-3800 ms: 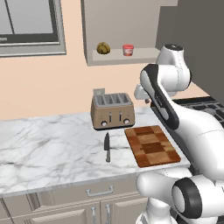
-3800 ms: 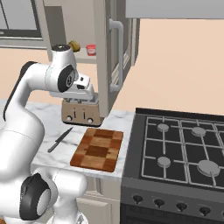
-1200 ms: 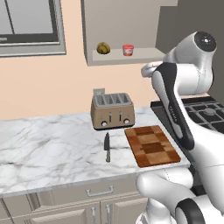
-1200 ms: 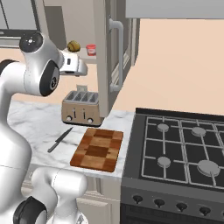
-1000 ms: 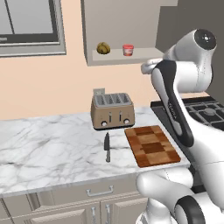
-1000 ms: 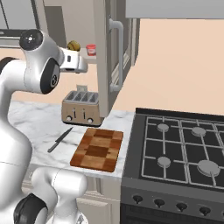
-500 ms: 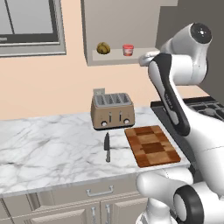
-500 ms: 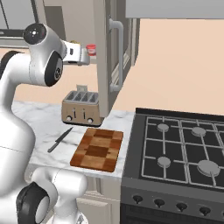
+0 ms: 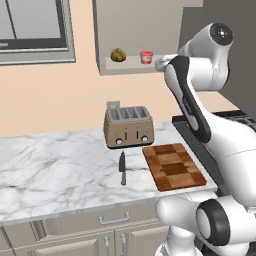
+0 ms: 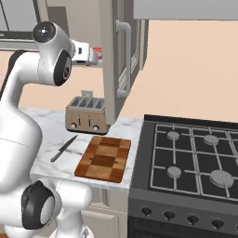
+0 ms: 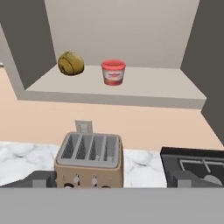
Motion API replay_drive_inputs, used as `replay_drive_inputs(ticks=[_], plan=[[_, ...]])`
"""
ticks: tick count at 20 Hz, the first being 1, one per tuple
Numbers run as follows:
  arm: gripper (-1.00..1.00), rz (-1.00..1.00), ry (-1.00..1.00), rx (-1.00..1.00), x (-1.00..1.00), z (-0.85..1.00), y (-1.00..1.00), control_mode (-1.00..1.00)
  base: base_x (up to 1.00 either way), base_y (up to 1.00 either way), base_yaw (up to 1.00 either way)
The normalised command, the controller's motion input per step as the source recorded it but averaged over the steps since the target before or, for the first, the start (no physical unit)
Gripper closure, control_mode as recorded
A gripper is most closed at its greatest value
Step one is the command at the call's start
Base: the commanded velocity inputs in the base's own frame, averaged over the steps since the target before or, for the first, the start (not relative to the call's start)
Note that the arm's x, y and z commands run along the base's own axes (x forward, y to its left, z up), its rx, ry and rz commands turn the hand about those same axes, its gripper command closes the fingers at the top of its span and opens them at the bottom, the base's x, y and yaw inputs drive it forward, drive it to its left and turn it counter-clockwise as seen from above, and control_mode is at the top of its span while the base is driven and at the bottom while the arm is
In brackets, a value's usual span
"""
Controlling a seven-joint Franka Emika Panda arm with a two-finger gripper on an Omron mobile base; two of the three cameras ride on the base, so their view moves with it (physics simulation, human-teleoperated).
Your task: Pick the bread, place it on the cutting board, pick the jam, place it on the counter, and close the cabinet.
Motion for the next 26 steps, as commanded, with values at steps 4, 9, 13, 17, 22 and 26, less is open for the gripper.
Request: replay_drive_inputs(ticks=[4, 9, 13, 17, 22, 26], plan=[[-1.00, 0.00, 0.00, 0.00, 0.24, 0.00, 0.00, -1.00, 0.00, 0.00, 0.00], [-1.00, 0.00, 0.00, 0.00, 0.32, 0.00, 0.00, -1.00, 0.00, 0.00, 0.00], [-1.00, 0.00, 0.00, 0.00, 0.32, 0.00, 0.00, -1.00, 0.00, 0.00, 0.00], [-1.00, 0.00, 0.00, 0.00, 0.30, 0.00, 0.00, -1.00, 0.00, 0.00, 0.00], [-1.00, 0.00, 0.00, 0.00, 0.30, 0.00, 0.03, -1.00, 0.00, 0.00, 0.00], [-1.00, 0.00, 0.00, 0.00, 0.25, 0.00, 0.00, -1.00, 0.00, 0.00, 0.00]])
